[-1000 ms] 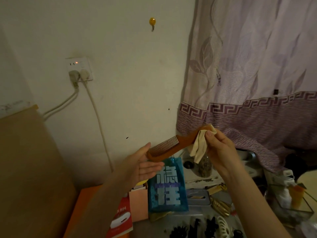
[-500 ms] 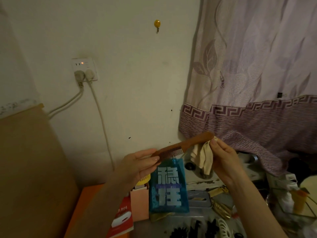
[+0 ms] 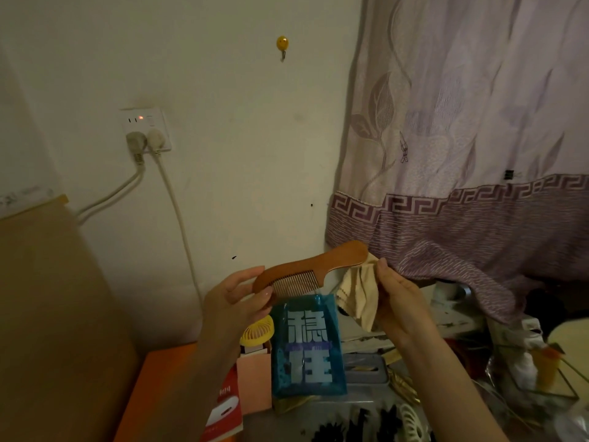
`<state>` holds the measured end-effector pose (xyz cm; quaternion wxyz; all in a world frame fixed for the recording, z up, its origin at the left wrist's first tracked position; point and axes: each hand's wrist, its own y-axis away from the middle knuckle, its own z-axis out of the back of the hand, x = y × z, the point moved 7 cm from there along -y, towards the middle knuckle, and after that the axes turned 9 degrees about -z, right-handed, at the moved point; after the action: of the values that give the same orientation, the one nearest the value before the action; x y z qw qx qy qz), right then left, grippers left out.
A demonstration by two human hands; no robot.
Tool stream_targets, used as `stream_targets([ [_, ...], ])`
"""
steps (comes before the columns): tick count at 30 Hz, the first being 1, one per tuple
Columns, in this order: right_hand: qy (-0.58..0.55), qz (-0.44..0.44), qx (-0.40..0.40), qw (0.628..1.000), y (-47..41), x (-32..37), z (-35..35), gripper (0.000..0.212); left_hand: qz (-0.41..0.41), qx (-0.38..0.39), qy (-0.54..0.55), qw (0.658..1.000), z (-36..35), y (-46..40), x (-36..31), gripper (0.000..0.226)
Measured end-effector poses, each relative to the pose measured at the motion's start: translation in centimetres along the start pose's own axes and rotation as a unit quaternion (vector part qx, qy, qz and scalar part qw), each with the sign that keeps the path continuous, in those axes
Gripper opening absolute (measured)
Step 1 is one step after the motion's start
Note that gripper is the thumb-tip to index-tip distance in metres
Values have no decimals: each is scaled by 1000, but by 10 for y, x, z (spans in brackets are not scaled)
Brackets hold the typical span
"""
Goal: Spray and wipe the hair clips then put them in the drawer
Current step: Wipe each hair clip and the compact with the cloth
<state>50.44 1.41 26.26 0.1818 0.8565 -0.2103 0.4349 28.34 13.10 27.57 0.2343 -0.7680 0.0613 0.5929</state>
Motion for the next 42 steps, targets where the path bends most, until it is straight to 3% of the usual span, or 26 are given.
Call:
stream_targets([
  [7,-39,-19,-72,996,-3,-2,3,25,-73,43,-80,993,-8,11,-14,32],
  [11,-39,-1,-73,997,0,1,-1,14,-82,27,-77,993,-7,9,-16,35],
  [23,-69,-2,-56,996,-2,-14,-8,17,-83,-20,-32,996,-8,5,-17,36],
  [32,143,-27,33,989,0,-1,-3,37,-79,13,-64,995,4,-29,-40,19],
  [37,296,-10,92,951,6,7,-18,34,-83,53,-94,991,-7,-46,-54,16],
  [42,322,-23,151,934,10,-1,-33,26,-91,116,-122,981,-26,-55,-68,18],
])
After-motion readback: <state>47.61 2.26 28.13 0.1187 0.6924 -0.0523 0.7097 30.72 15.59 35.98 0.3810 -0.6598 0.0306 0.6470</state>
